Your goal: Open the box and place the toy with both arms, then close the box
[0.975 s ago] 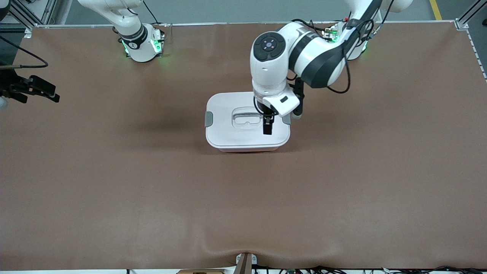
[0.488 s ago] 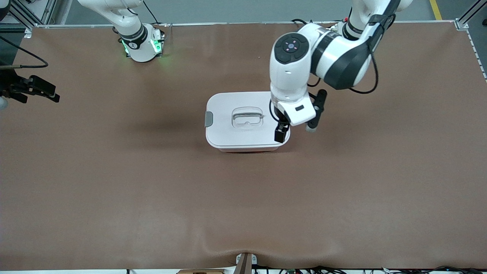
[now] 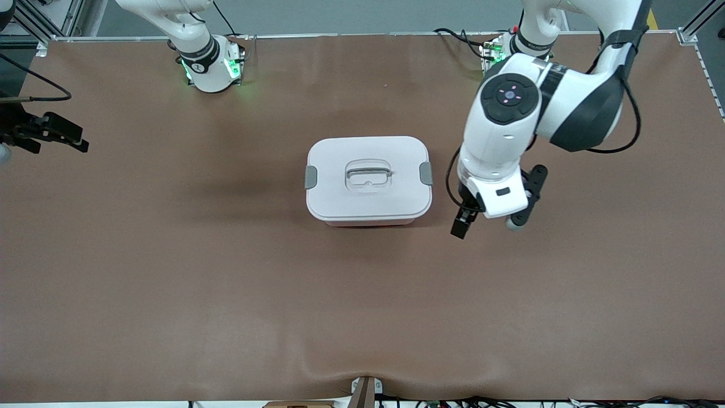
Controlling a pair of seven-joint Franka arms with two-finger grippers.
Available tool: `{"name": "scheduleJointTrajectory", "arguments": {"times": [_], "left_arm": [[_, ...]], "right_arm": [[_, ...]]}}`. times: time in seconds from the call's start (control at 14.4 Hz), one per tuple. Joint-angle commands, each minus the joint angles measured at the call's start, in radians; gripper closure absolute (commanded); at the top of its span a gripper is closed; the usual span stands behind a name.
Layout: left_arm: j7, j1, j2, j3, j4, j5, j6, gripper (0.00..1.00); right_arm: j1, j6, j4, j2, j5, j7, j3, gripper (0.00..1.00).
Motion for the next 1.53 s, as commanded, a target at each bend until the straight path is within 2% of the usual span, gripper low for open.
{"name": "scheduleJointTrajectory", "arguments": {"times": [0.0,0.42,0.56,0.91,1.25,1.46], "left_arm": [[0.081,0.030,-0.022,-0.009,0.001,0.004,-0.015,0.00],[0.400,0.157,-0.040,-0.009,0.001,-0.002,-0.013,0.00],[0.488,0.229,-0.042,-0.022,0.018,-0.036,-0.013,0.00],[0.690,0.326,-0.048,-0.020,0.028,-0.090,-0.013,0.00],[0.830,0.381,-0.101,-0.013,0.026,-0.165,-0.027,0.00],[0.896,0.370,-0.158,0.015,0.026,-0.180,-0.111,0.00]], "right_arm": [[-0.002,-0.017,0.026,0.011,-0.013,0.001,0.004,0.00],[-0.002,-0.017,0.027,0.016,-0.013,0.001,0.004,0.00],[-0.012,-0.018,0.035,0.014,-0.016,0.003,0.003,0.00],[-0.013,-0.043,0.051,0.011,-0.017,0.008,0.001,0.00],[-0.009,-0.044,0.051,0.013,-0.016,0.006,0.001,0.00],[-0.007,-0.044,0.051,0.014,-0.016,0.005,0.001,0.00]]}}
